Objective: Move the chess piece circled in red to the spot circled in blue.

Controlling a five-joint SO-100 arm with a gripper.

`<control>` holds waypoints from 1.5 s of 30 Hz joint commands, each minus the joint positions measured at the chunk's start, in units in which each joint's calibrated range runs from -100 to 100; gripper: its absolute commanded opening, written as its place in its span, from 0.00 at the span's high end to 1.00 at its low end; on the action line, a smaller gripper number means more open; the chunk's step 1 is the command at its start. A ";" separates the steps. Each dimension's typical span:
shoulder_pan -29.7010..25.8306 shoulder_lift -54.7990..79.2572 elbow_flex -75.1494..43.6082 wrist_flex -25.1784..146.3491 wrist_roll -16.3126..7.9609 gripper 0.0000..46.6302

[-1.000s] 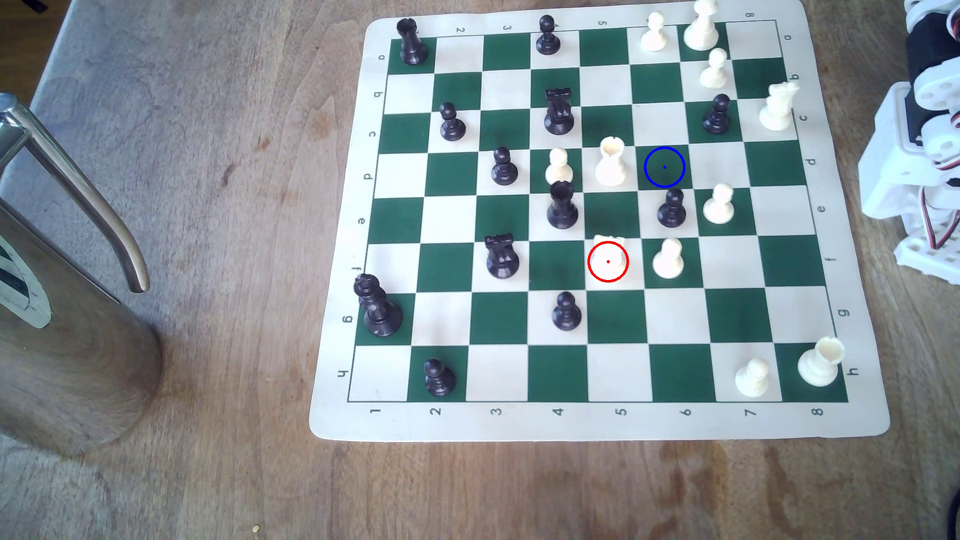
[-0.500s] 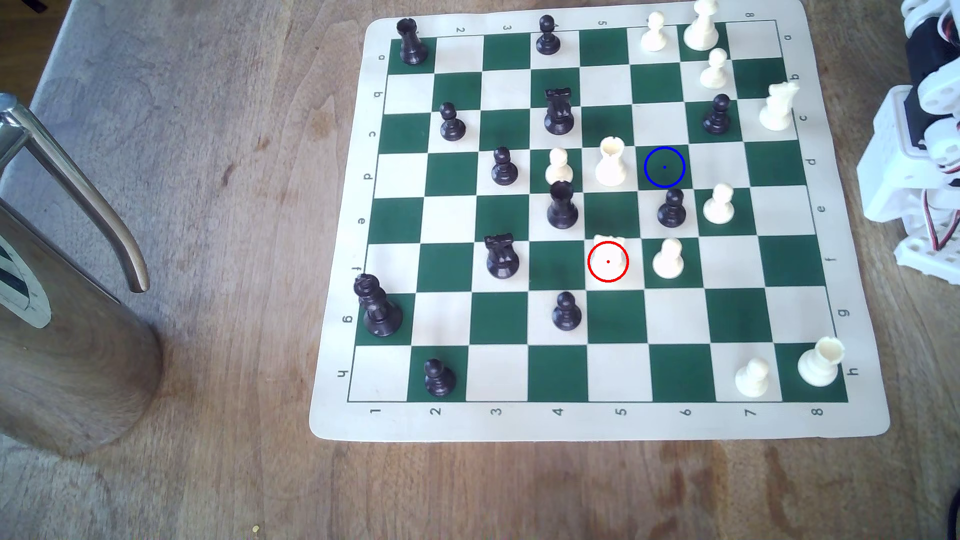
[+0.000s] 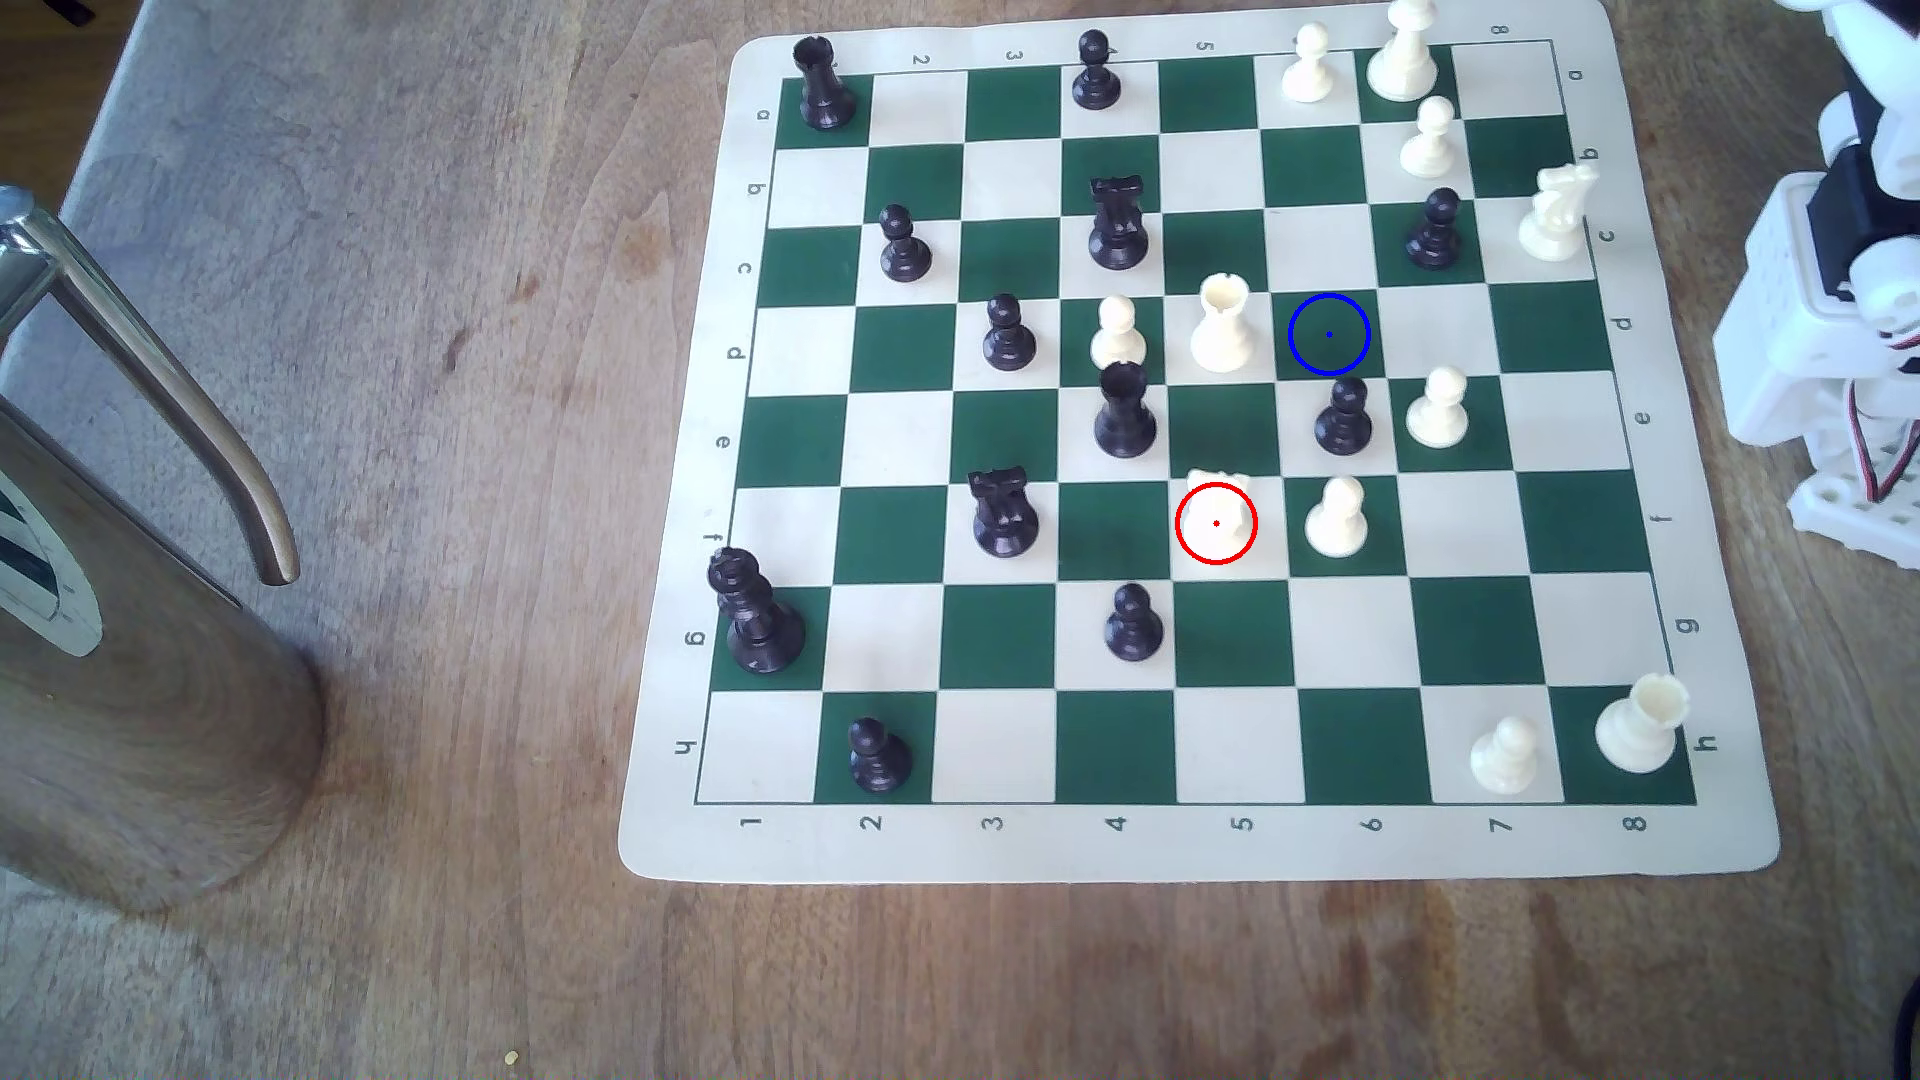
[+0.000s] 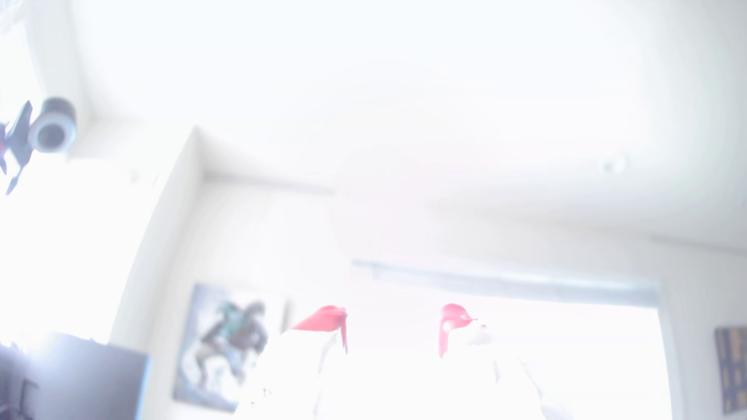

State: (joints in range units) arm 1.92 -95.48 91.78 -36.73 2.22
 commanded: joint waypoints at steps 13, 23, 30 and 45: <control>-1.96 13.13 -29.94 64.91 -0.68 0.71; -3.44 25.36 -46.54 97.83 -6.25 0.49; -6.81 30.62 -42.64 101.19 -8.74 0.54; -9.70 43.44 -30.58 86.77 -18.12 0.59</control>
State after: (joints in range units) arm -7.30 -55.93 62.13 53.86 -13.41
